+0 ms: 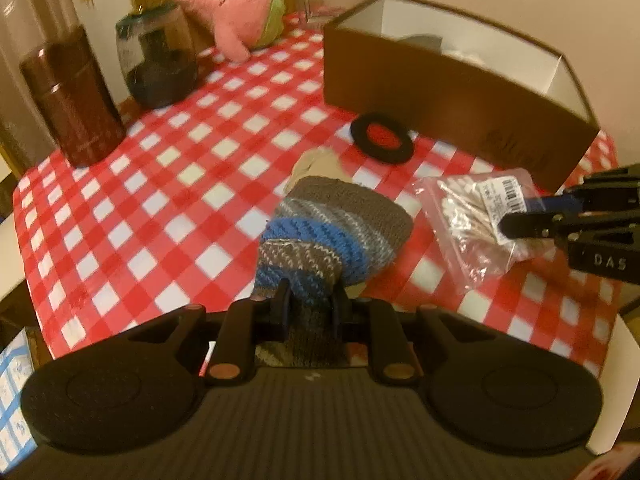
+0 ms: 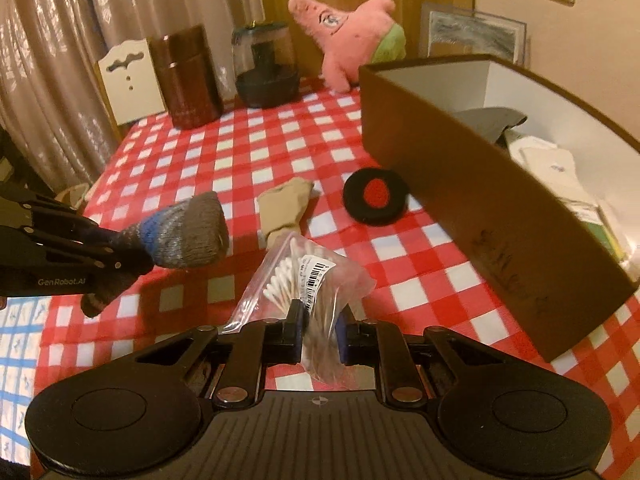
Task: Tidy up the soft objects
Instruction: 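Lift the striped sock and swab bag and carry them over the brown box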
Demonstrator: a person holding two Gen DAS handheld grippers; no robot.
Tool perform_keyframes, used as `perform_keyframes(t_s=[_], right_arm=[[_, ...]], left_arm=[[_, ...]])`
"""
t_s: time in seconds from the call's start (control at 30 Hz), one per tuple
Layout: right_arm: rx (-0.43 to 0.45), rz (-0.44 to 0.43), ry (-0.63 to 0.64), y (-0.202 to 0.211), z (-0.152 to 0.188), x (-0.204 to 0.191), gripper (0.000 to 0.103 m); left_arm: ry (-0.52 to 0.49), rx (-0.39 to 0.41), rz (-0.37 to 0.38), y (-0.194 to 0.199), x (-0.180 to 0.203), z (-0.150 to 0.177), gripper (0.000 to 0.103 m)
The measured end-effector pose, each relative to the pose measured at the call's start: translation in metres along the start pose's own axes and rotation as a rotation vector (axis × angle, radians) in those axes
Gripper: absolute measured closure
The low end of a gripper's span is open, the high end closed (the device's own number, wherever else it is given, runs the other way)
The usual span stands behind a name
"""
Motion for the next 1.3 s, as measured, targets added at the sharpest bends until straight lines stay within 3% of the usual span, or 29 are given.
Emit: perform_keyframes(t_s=[0.33, 0.77, 1.03, 1.3], right_arm=[[0.121, 0.053, -0.022, 0.046, -0.031, 0.025, 0.086], [0.242, 0.209, -0.1, 0.089, -0.077, 0.104, 0.086], [0.281, 0.306, -0.126, 0.098, -0.096, 0.153, 0.086], [0.278, 0.342, -0.164, 0.089, -0.105, 0.187, 0.086]], left_arm=[[-0.038, 0.125, 0.07, 0.02, 0.04, -0.065, 0.086], [-0.145, 0.284, 0.157, 0.024, 0.114, -0.173, 0.086], [-0.208, 0.302, 0.169, 0.003, 0.147, -0.219, 0.086], [-0.196, 0.258, 0.158, -0.036, 0.153, -0.247, 0.086]])
Point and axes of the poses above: each gripper's, at about its wrist camera, not at the fingertips, and y roughly against the way its jaws point, x to its right, z to its underside, the point moved 6 cm from there along -y, roughly the way its jaws point, and after that the axes turned 2 degrees about -y, right-handed, at the moved point
